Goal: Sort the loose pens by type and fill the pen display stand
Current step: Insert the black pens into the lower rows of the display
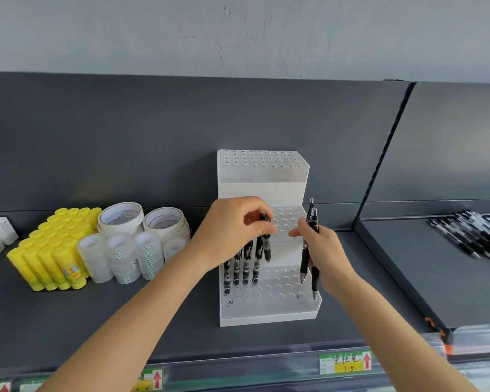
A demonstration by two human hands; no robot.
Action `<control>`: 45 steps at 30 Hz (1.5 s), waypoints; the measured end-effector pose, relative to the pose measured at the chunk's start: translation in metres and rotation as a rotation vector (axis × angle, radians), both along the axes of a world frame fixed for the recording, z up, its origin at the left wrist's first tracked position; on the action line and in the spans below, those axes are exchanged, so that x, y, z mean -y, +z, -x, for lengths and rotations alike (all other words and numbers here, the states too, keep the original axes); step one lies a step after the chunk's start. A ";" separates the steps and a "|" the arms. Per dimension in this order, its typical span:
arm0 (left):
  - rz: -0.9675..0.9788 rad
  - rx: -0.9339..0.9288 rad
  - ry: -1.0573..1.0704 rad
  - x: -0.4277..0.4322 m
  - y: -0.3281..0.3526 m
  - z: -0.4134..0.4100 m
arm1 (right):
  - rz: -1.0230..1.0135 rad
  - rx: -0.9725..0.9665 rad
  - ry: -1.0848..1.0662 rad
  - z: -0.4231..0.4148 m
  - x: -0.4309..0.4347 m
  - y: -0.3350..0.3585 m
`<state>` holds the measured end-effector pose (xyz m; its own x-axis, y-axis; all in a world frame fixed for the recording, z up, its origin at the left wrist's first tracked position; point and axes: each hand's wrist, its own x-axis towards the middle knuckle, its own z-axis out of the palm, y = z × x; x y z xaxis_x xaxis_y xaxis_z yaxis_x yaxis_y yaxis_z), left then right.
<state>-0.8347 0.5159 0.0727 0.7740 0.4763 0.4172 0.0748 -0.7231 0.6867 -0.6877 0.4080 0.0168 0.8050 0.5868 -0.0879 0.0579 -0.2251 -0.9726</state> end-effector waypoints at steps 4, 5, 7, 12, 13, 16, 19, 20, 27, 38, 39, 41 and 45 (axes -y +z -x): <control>-0.192 -0.192 -0.099 0.000 -0.002 -0.019 | -0.029 -0.009 0.018 -0.006 0.004 -0.003; -0.204 -0.219 -0.109 -0.001 -0.003 -0.023 | -0.030 -0.009 0.028 -0.006 0.005 -0.003; -0.232 -0.262 -0.112 -0.003 -0.006 -0.028 | -0.027 -0.008 0.049 -0.007 0.008 -0.005; -0.317 -0.277 -0.023 -0.006 -0.010 -0.031 | -0.008 -0.020 0.080 -0.008 0.012 -0.009; -0.324 -0.274 -0.012 -0.006 -0.009 -0.031 | -0.010 -0.024 0.087 -0.008 0.012 -0.010; -0.296 -0.274 0.005 -0.004 -0.008 -0.031 | -0.002 -0.023 0.099 -0.009 0.014 -0.012; -0.252 -0.262 0.008 -0.004 -0.009 -0.030 | 0.008 0.011 0.099 -0.011 0.012 -0.014; -0.244 -0.254 0.012 -0.004 -0.010 -0.030 | 0.008 0.027 0.093 -0.012 0.012 -0.015; -0.318 -0.352 0.029 -0.012 -0.024 -0.031 | 0.009 0.094 0.097 -0.009 0.014 -0.013; -0.391 -0.353 0.081 -0.015 -0.033 -0.038 | 0.012 0.213 0.116 -0.007 0.010 -0.007; -0.379 -0.341 0.081 -0.014 -0.034 -0.037 | 0.003 0.227 0.119 -0.005 0.010 -0.007; -0.365 -0.337 0.071 -0.012 -0.036 -0.036 | 0.009 0.242 0.127 -0.004 0.009 -0.007; -0.372 -0.359 0.070 -0.011 -0.034 -0.036 | 0.100 0.309 0.165 -0.003 0.008 -0.009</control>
